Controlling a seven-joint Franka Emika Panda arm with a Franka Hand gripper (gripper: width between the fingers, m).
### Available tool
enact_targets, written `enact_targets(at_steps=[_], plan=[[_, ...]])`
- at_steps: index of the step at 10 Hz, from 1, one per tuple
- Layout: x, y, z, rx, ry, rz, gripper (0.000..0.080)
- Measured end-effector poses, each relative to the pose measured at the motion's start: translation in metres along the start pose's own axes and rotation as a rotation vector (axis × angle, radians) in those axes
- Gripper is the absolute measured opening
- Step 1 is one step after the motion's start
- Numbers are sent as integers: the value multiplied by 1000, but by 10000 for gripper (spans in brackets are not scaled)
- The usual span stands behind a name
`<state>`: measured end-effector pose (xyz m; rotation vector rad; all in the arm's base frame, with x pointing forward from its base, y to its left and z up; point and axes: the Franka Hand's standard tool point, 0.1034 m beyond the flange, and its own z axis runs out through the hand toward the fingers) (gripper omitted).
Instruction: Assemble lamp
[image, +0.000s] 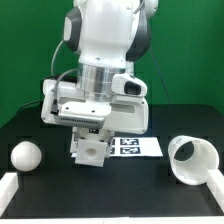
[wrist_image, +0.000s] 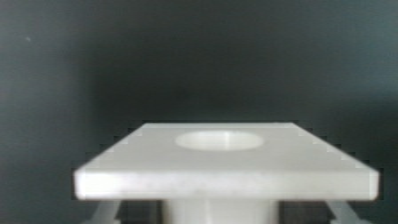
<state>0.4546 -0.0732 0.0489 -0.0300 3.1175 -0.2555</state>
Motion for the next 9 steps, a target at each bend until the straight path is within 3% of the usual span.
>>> enact_targets(at_steps=[3,5,9], plan=[[2,-2,4,13,3,-51,305],[2,11,15,35,24,-8,305],[-7,23,13,69,53,13,307]])
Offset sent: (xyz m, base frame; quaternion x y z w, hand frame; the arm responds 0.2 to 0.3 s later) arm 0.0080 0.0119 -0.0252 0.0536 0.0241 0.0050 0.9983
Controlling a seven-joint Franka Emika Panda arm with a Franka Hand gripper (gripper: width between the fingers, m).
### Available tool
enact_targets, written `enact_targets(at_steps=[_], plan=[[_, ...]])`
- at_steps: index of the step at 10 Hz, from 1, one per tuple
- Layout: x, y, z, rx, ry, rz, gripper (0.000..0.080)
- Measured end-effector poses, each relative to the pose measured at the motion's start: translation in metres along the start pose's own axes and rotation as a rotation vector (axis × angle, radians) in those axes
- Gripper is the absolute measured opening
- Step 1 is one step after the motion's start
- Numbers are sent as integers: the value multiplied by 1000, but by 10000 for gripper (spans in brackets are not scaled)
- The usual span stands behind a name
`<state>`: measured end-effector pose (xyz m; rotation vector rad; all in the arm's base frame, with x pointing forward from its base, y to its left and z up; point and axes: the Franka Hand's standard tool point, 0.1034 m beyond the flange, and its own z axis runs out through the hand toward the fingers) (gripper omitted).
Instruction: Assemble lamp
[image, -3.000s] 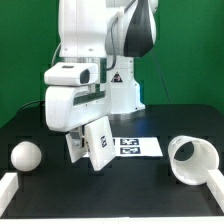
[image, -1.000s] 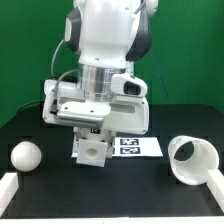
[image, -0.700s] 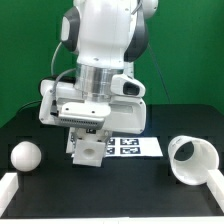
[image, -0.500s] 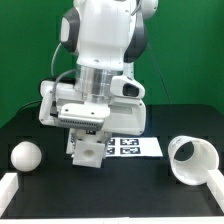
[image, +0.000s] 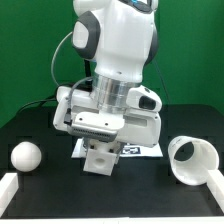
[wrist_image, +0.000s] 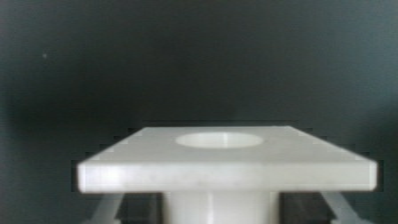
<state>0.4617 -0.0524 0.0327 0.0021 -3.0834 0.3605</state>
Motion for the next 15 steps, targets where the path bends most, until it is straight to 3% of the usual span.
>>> enact_targets(at_steps=[2,3,4,6,10,13,15], plan=[[0,-2,1,0,1,5,307],[0,-3,1,0,1,5,422],[0,-3,1,0,1,6,422],[0,-3,1,0,2,7,673],[-1,-5,-3,4,-1,8,698],[-22,-21,-54,35,-79,105,699],[-27,-24,-64,33,-102,143,699]])
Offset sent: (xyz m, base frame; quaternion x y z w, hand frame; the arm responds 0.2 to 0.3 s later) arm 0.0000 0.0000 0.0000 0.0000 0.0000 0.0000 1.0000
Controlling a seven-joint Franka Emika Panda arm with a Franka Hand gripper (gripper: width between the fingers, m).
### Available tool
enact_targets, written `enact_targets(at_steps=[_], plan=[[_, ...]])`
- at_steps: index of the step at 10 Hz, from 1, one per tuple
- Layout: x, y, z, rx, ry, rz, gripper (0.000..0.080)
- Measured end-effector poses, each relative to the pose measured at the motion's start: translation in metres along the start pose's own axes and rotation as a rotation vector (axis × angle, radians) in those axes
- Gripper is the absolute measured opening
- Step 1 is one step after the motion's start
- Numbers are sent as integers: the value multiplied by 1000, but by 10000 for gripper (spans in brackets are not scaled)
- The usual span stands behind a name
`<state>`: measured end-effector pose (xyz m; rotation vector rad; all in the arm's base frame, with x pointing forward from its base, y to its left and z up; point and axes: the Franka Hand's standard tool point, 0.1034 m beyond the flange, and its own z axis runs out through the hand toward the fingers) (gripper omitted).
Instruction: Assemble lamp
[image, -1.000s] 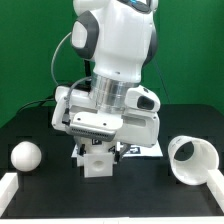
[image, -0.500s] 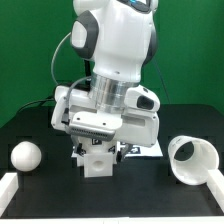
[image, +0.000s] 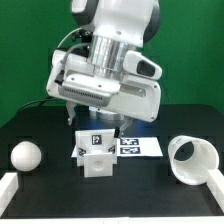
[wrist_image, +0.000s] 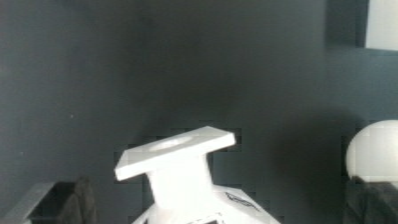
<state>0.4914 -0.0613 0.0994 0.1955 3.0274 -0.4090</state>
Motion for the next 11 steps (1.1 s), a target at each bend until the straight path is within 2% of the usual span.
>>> enact_targets(at_steps=[1,2,3,5,8,11], plan=[[-3,-2,2,-15,-13,99,699],[-11,-7,2,-47,-47,171,699],[-17,-7,-1,-64,-65,301,699],[-22,5,-3,-102,-70,667,699],[-17,17,3,-117,-38,1045,699],[-17,18,3,-124,-20,1212,699]])
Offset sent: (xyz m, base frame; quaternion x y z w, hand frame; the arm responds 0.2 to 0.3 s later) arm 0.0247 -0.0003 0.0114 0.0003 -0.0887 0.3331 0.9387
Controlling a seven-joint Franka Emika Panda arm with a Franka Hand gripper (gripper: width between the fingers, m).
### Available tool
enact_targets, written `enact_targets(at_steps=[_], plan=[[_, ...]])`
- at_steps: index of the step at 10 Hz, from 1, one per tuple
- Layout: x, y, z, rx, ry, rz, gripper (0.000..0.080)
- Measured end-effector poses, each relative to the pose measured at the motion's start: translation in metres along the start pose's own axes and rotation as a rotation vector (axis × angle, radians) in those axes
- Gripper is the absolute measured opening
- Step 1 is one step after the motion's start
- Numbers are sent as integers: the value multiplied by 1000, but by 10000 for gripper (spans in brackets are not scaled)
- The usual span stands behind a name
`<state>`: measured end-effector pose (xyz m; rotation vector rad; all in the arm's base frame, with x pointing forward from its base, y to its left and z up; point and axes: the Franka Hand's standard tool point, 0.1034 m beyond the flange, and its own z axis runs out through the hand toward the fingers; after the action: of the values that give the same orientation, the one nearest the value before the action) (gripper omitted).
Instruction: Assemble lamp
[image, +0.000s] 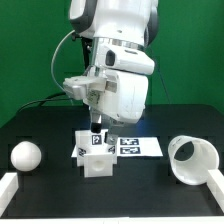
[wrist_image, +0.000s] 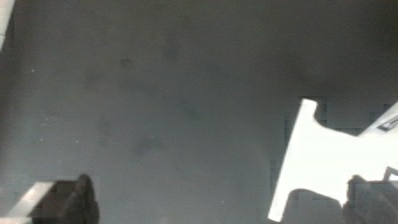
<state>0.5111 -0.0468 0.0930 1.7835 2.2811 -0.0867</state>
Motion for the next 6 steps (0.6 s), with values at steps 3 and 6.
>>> enact_targets(at_steps=[3,6], plan=[[2,1,0,6,16,233,699],[12,15,-7,34,21,766,699]])
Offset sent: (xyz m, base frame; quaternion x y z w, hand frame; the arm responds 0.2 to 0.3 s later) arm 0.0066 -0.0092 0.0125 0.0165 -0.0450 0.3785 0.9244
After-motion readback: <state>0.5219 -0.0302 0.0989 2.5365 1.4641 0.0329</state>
